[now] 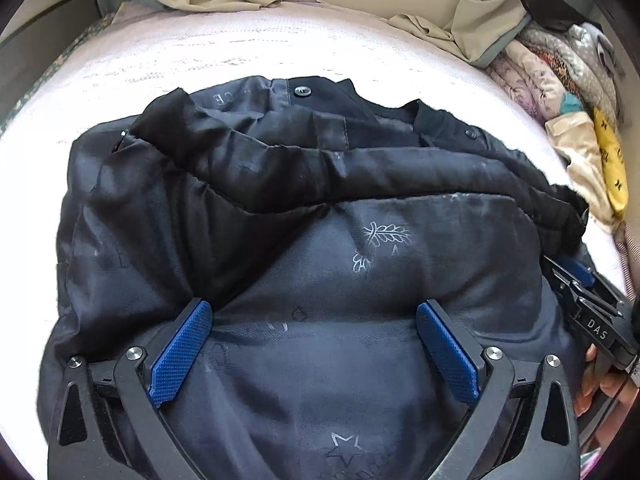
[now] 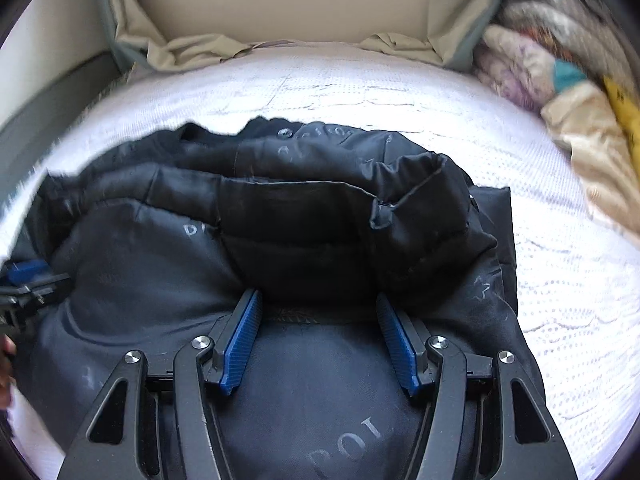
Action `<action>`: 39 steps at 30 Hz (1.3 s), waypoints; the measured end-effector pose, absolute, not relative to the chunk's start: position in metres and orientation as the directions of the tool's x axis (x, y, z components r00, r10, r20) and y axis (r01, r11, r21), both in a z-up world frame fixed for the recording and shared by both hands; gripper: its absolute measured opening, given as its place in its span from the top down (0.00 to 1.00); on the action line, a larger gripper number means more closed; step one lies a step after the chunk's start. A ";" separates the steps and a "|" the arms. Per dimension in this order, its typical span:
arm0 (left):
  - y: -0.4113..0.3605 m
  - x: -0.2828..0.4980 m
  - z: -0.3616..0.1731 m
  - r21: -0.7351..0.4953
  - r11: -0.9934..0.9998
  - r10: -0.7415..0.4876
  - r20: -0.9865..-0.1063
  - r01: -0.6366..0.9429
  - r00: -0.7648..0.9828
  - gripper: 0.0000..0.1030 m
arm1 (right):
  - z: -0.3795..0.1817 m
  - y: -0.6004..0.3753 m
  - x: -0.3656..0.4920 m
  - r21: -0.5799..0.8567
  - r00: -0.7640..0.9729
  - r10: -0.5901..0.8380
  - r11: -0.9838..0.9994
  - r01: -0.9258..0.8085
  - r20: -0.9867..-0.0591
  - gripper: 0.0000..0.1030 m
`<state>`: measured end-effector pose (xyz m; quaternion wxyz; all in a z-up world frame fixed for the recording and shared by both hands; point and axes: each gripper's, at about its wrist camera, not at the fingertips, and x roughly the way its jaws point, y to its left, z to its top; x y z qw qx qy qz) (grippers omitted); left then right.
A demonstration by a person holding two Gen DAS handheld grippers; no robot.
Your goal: Fold large clothes
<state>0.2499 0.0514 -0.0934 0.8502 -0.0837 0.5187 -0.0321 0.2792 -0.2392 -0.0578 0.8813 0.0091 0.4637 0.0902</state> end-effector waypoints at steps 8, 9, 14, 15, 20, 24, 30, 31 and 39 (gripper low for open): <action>0.087 0.246 -0.052 -0.340 0.937 -0.261 -0.834 -0.080 0.486 0.01 | -0.009 -0.244 0.271 0.239 0.543 0.287 0.958 -0.159 -0.789 0.28; 0.093 0.246 -0.046 -0.355 0.931 -0.268 -0.825 -0.088 0.497 0.01 | -0.003 -0.245 0.269 0.253 0.550 0.297 0.955 -0.156 -0.781 0.28; 0.137 0.236 -0.024 -0.471 0.868 -0.314 -0.767 -0.158 0.559 0.01 | 0.020 -0.254 0.263 0.269 0.583 0.302 0.952 -0.145 -0.755 0.28; 0.145 0.235 -0.024 -0.493 0.853 -0.326 -0.761 -0.172 0.561 0.01 | 0.023 -0.256 0.261 0.273 0.587 0.301 0.952 -0.138 -0.751 0.28; 0.174 0.229 -0.033 -0.561 0.794 -0.367 -0.750 -0.234 0.550 0.01 | 0.034 -0.271 0.256 0.297 0.600 0.300 0.949 -0.108 -0.741 0.28; 0.194 0.219 -0.046 -0.595 0.756 -0.395 -0.747 -0.273 0.535 0.01 | 0.039 -0.285 0.251 0.331 0.601 0.314 0.940 -0.085 -0.735 0.28; 0.216 0.205 -0.075 -0.670 0.662 -0.480 -0.723 -0.335 0.497 0.01 | 0.038 -0.299 0.244 0.367 0.584 0.330 0.929 -0.059 -0.741 0.27; 0.218 0.204 -0.082 -0.676 0.649 -0.490 -0.722 -0.348 0.489 0.01 | 0.038 -0.300 0.243 0.369 0.582 0.330 0.928 -0.054 -0.743 0.27; 0.214 0.195 -0.127 -0.652 0.637 -0.525 -0.758 -0.411 0.387 0.01 | 0.039 -0.310 0.232 0.390 0.587 0.328 0.920 -0.022 -0.740 0.27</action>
